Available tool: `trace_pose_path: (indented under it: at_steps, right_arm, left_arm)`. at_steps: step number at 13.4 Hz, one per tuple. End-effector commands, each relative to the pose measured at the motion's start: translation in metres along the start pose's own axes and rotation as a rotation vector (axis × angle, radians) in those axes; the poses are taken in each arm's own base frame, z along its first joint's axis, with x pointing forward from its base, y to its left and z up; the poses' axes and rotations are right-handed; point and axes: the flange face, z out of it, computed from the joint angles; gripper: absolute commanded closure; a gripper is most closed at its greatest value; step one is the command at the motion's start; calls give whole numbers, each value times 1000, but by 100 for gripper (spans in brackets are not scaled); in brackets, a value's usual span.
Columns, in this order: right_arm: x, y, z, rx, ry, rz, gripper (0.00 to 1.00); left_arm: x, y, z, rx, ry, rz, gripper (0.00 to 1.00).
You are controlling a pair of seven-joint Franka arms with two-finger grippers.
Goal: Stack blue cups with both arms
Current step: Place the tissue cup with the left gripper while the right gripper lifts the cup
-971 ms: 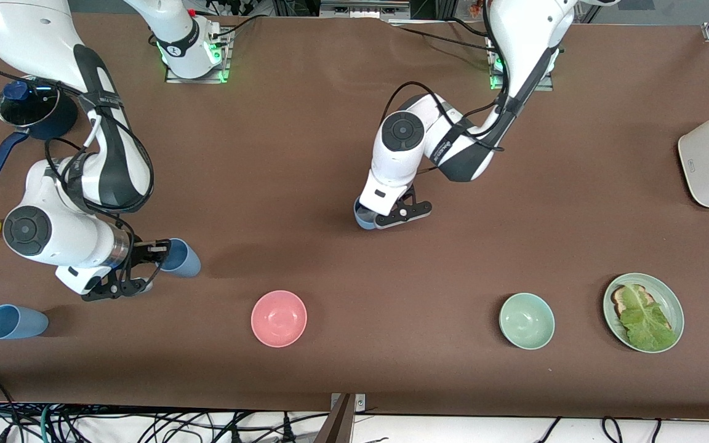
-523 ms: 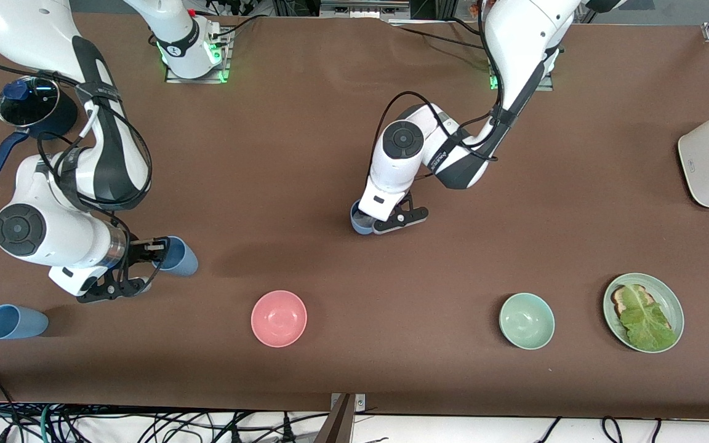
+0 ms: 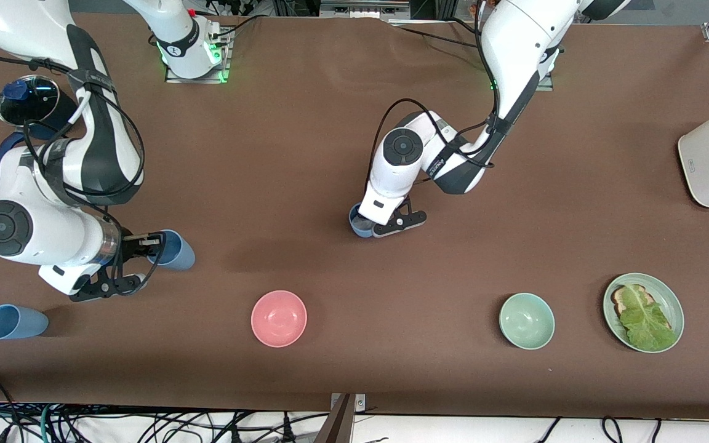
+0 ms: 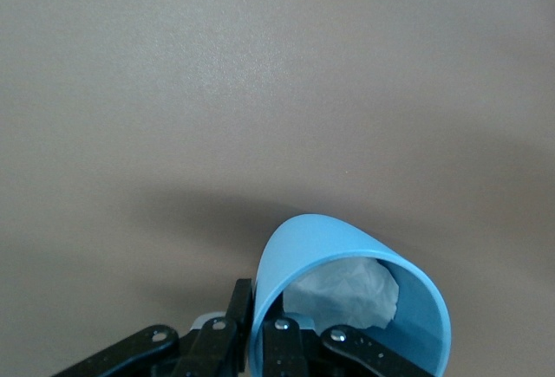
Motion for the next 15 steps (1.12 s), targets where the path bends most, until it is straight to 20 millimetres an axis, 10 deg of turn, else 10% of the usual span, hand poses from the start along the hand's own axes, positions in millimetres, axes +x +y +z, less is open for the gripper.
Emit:
trace_pose_path:
  at_steps: [1, 5, 15]
  right_arm:
    - [-2, -4, -22, -20, -10, -3, 100]
    - [-5, -7, -49, -37, -13, -8, 100]
    - [-10, -118, -68, 13, 1, 86, 100]
  left_arm:
    - [4, 0, -2, -1, 30, -3, 66]
    - [5, 1, -11, -5, 35, -25, 58]
    - [8, -3, -82, 17, 15, -74, 38]
